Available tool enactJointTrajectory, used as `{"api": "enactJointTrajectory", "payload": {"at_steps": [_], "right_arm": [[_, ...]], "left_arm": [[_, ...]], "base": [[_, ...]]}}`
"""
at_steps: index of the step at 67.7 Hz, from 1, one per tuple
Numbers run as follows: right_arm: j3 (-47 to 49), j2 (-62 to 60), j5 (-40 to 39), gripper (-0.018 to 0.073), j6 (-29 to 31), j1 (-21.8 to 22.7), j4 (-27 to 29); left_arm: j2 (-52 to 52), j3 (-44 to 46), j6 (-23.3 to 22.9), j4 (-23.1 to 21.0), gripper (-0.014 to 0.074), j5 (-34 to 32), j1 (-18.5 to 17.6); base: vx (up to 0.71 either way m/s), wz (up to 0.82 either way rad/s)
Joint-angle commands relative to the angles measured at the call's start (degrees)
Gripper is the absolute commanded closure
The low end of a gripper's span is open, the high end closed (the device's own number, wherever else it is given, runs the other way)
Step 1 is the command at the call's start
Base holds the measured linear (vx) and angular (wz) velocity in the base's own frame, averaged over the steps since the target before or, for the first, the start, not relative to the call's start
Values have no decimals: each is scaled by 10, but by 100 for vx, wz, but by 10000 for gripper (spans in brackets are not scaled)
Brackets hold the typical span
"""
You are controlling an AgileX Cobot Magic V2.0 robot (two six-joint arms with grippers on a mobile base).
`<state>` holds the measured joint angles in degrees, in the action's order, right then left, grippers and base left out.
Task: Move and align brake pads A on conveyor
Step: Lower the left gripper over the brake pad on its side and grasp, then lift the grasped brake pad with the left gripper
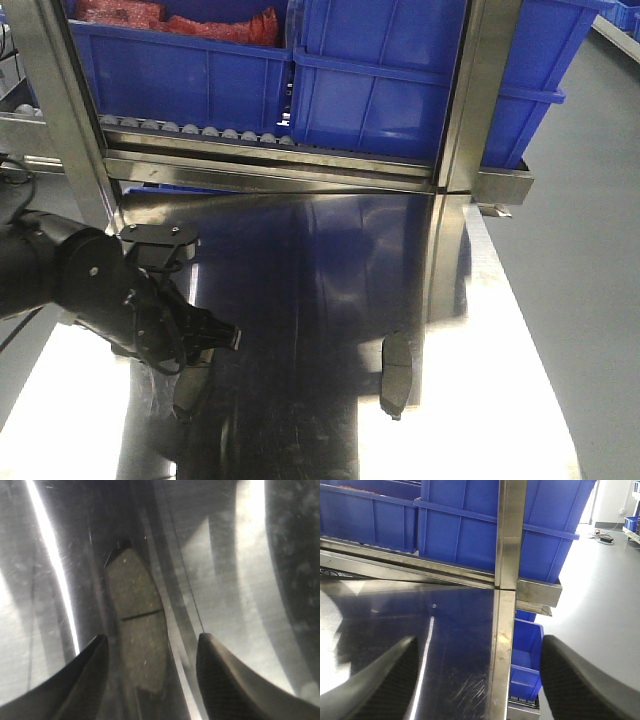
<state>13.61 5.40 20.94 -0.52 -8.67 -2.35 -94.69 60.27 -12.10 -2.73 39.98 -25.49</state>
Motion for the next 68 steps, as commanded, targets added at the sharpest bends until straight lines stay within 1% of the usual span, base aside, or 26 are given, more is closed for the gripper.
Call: {"api": "enactJointTrajectory", "payload": {"at_steps": [1, 7, 17, 27, 30, 58, 64, 68], "right_arm": [[16, 9, -43, 71, 5, 0, -4], [16, 9, -43, 71, 5, 0, -4], [16, 9, -43, 71, 5, 0, -4], [16, 9, -43, 71, 5, 0, -4], [16, 9, -43, 71, 5, 0, -4], [16, 9, -43, 71, 5, 0, -4], [16, 9, -43, 71, 5, 0, -4], [16, 9, -43, 71, 5, 0, -4]], "left_arm": [[-1, 37, -12, -4, 209, -1, -4], [-21, 53, -25, 2, 209, 14, -3], [-49, 72, -27, 2, 202, 29, -3], [-65, 77, -69, 22, 176, 29, -3], [-68, 77, -74, 27, 169, 28, -3], [-96, 78, -74, 30, 166, 26, -3], [-98, 78, -69, 30, 188, 27, -3], [-98, 78, -66, 30, 232, 27, -3]], "base": [[0, 0], [0, 0], [0, 0], [0, 0], [0, 0], [0, 0], [0, 0], [0, 0]]}}
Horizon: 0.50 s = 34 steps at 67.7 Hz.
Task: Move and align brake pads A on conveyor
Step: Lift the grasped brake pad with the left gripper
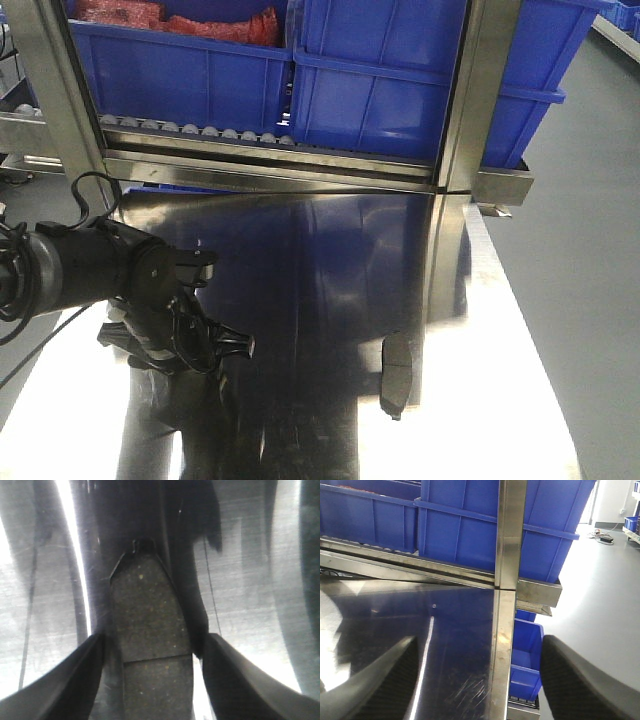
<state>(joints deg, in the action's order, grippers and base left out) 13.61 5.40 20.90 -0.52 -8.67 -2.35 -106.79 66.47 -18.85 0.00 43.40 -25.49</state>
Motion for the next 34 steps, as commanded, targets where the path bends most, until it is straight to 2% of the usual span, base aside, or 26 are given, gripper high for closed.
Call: {"api": "enactJointTrajectory", "payload": {"at_steps": [1, 19, 34], "right_arm": [[16, 9, -43, 71, 5, 0, -4], [16, 9, -43, 71, 5, 0, -4], [16, 9, -43, 71, 5, 0, -4]], "left_arm": [[23, 16, 3, 3, 239, -8, -3], [23, 16, 15, 3, 606, -17, -3], [52, 16, 19, 19, 604, -9, -8]], "base": [[0, 0], [0, 0], [0, 0]]}}
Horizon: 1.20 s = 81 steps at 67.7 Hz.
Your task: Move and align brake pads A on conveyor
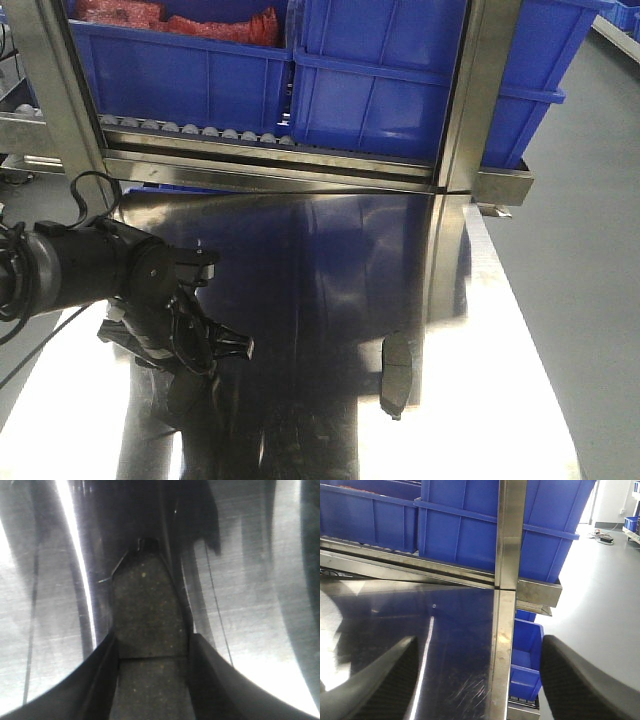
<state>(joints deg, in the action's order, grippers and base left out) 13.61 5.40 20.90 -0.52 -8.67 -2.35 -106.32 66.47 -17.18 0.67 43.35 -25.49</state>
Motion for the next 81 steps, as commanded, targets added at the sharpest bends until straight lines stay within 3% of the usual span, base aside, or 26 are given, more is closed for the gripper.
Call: {"api": "enactJointTrajectory", "payload": {"at_steps": [1, 32, 47, 64, 81], "right_arm": [[16, 9, -43, 71, 5, 0, -4], [16, 9, -43, 71, 5, 0, -4], [16, 9, -43, 71, 5, 0, -4], [16, 9, -43, 71, 5, 0, -4], [16, 9, -43, 71, 5, 0, -4]], "left_arm": [[49, 16, 2, 13, 604, -8, -8], [331, -168, -33, 60, 604, -126, -24], [531, -256, -34, 96, 604, -122, -24], [755, -310, -32, 97, 604, -101, -24], [866, -332, -15, 124, 604, -35, -24]], "base": [[0, 0], [0, 0], [0, 0], [0, 0], [0, 0]]}}
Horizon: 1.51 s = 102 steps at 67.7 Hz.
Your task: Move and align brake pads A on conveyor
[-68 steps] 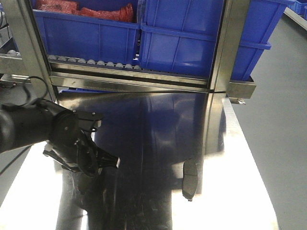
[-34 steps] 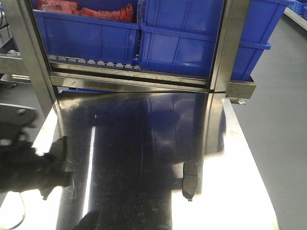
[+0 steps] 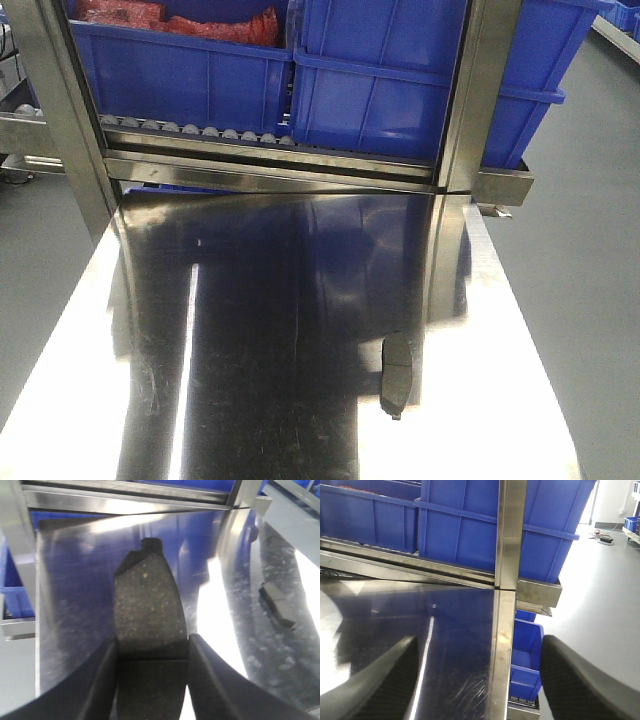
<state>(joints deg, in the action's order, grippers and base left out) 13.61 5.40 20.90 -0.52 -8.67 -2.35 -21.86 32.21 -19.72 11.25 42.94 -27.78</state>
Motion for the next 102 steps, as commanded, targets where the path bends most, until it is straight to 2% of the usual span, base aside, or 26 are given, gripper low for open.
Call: {"api": "enactJointTrajectory", "payload": {"at_steps": [1, 8, 87, 102], "right_arm": [[16, 9, -43, 71, 5, 0, -4], [16, 9, -43, 71, 5, 0, -4], [16, 9, -47, 71, 5, 0, -4], [16, 9, -55, 71, 2, 0, 24]], "left_arm": [[25, 9, 15, 21, 604, -29, -1], [45, 5, 44, 21, 604, -28, -1], [59, 5, 40, 22, 603, -29, -1], [59, 5, 40, 22, 603, -29, -1]], "base": [[0, 0], [0, 0], [0, 0], [0, 0]]}}
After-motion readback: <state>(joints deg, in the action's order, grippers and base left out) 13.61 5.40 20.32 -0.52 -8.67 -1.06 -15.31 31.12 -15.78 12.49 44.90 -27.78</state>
